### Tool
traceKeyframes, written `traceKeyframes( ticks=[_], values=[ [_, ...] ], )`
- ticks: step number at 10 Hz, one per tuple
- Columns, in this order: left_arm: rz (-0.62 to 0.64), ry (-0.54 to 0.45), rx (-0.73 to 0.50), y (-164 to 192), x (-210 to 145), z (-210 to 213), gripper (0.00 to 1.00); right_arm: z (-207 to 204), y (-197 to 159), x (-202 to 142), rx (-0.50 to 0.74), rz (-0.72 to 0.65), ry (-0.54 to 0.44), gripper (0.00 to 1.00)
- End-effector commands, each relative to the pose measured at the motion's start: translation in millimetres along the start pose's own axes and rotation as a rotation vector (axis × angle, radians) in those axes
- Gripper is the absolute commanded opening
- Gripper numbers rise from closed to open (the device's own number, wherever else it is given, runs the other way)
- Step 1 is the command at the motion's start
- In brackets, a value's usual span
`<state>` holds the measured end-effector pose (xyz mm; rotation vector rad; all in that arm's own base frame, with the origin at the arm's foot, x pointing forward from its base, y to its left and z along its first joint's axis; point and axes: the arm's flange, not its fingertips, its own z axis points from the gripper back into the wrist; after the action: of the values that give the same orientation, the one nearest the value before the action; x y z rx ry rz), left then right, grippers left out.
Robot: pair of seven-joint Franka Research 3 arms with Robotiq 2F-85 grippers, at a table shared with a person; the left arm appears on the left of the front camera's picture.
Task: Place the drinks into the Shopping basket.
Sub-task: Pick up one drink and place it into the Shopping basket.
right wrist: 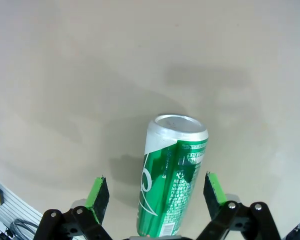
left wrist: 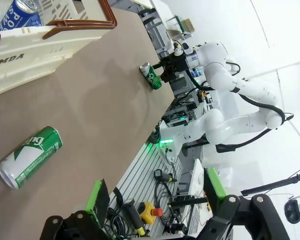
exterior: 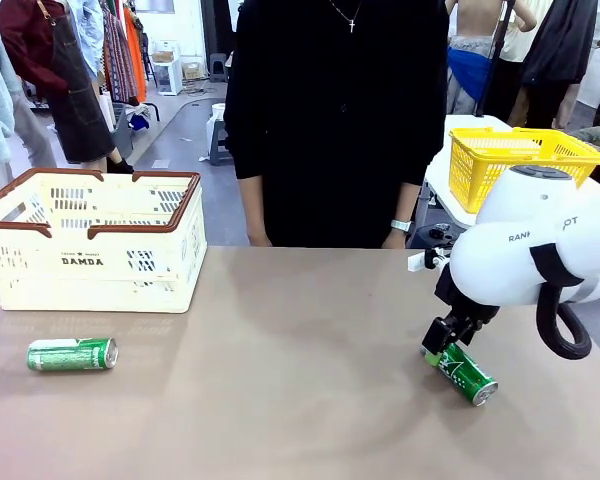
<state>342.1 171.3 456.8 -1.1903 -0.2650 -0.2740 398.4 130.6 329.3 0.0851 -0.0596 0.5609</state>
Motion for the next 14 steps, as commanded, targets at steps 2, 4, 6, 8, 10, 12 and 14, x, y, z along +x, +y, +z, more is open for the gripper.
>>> traceKeyframes(
  ticks=[2,4,6,8,10,12,14],
  values=[
    [0.009,0.004,0.002,-3,-1,0,1.00,-11,-3,-1,-0.032,-0.008,-0.011,1.00],
    [0.009,0.004,0.002,-3,-1,0,1.00,-24,-2,2,-0.038,-0.026,0.015,1.00],
    [0.009,0.004,0.002,-3,-1,0,1.00,-25,-1,1,-0.081,-0.057,0.020,1.00],
    [0.009,0.004,0.002,-3,-1,0,1.00,-34,-1,1,-0.090,-0.074,0.043,1.00],
    [0.009,0.004,0.002,-3,-1,0,1.00,-41,-3,2,-0.099,-0.127,0.040,1.00],
    [0.009,0.004,0.002,-3,-1,0,1.00,-38,-5,2,-0.099,-0.152,0.024,0.00],
    [0.009,0.004,0.002,-3,-1,0,1.00,-39,-8,1,-0.086,-0.129,0.041,0.00]
  ],
)
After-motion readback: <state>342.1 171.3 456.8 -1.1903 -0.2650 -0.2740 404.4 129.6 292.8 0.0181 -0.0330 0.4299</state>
